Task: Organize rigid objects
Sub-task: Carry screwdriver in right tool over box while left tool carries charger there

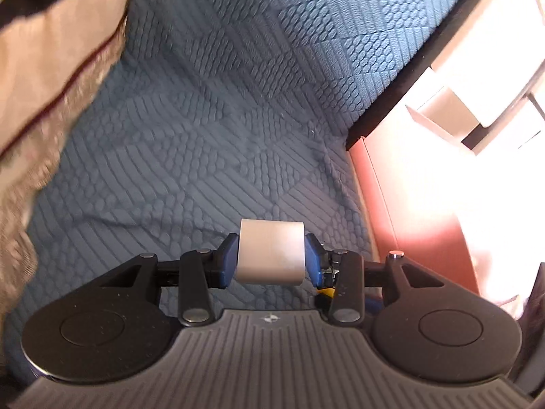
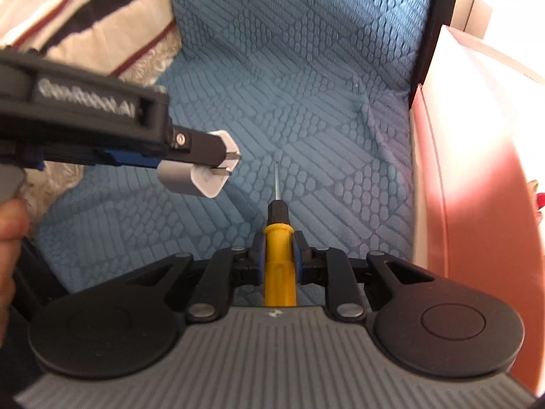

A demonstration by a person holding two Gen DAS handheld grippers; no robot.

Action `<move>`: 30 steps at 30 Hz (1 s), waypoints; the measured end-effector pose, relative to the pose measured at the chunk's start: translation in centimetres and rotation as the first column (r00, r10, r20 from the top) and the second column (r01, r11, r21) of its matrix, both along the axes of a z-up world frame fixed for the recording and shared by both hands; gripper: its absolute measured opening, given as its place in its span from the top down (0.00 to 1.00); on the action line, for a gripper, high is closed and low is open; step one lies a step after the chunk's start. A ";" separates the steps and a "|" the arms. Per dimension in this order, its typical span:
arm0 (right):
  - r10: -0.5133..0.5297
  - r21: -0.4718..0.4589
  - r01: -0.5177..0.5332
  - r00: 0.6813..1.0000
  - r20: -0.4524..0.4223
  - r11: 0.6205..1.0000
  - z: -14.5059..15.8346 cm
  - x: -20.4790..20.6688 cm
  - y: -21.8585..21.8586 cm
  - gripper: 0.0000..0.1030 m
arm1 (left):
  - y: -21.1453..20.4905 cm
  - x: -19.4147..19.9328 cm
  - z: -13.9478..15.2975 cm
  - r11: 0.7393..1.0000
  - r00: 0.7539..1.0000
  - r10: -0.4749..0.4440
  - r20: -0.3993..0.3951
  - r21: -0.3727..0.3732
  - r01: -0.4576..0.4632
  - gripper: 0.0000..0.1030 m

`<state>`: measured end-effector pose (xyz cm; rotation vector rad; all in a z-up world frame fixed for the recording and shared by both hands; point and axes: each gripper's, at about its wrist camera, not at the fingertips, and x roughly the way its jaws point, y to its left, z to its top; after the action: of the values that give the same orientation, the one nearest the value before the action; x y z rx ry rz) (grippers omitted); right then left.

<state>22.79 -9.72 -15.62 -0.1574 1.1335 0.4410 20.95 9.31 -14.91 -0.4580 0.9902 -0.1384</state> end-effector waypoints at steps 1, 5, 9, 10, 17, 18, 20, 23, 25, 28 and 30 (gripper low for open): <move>-0.004 0.003 0.004 1.000 0.006 1.000 0.4 0.0 -0.2 0.81 | -0.1 -0.1 0.3 1.000 1.000 -0.009 0.009 -0.005 0.009 0.54; -0.021 0.033 0.020 0.999 0.036 0.999 2.3 -0.3 -1.1 0.81 | -0.3 -0.6 1.8 1.000 0.999 -0.026 0.032 -0.010 0.026 0.54; -0.029 0.060 0.025 0.998 0.060 0.998 4.2 -0.4 -2.2 0.81 | -0.6 -1.0 3.2 0.999 0.998 -0.019 0.054 -0.026 0.020 0.54; -0.033 0.063 0.028 0.997 0.068 0.998 4.7 -0.5 -2.5 0.81 | -0.7 -1.1 3.7 1.000 0.998 -0.015 0.061 -0.023 0.017 0.54; -0.069 0.116 0.053 0.988 0.141 0.992 8.9 -0.3 -5.2 0.81 | -2.6 -1.1 6.8 1.000 0.996 -0.017 0.093 -0.005 0.017 0.54; -0.079 0.127 0.060 0.985 0.151 0.990 9.6 -0.1 -5.6 0.81 | -2.9 -1.1 7.3 1.000 0.995 -0.021 0.097 -0.003 0.021 0.54; -0.092 0.145 0.067 0.980 0.177 0.987 11.1 0.1 -6.4 0.81 | -3.8 -0.8 8.5 1.000 0.993 -0.027 0.113 0.007 0.026 0.54; -0.105 0.160 0.070 0.970 0.221 0.985 13.2 0.2 -7.4 0.81 | -4.8 -0.5 10.3 0.999 0.989 -0.032 0.142 0.003 0.032 0.54; -0.107 0.167 0.066 0.962 0.251 0.984 14.5 0.2 -8.1 0.81 | -5.4 -0.4 11.4 0.999 0.987 -0.034 0.158 -0.004 0.035 0.54; -0.122 0.174 0.074 0.951 0.285 0.982 16.1 0.5 -9.3 0.81 | -6.4 0.0 12.9 0.999 0.984 -0.033 0.174 -0.004 0.035 0.54; -0.131 0.176 0.080 0.944 0.304 0.981 16.9 0.5 -10.1 0.81 | -7.2 0.2 14.0 0.999 0.981 -0.044 0.188 -0.003 0.045 0.54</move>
<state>23.33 -19.84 1.24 -0.0224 0.7843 0.3938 21.15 2.14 -0.93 -0.4214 0.8147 -0.2213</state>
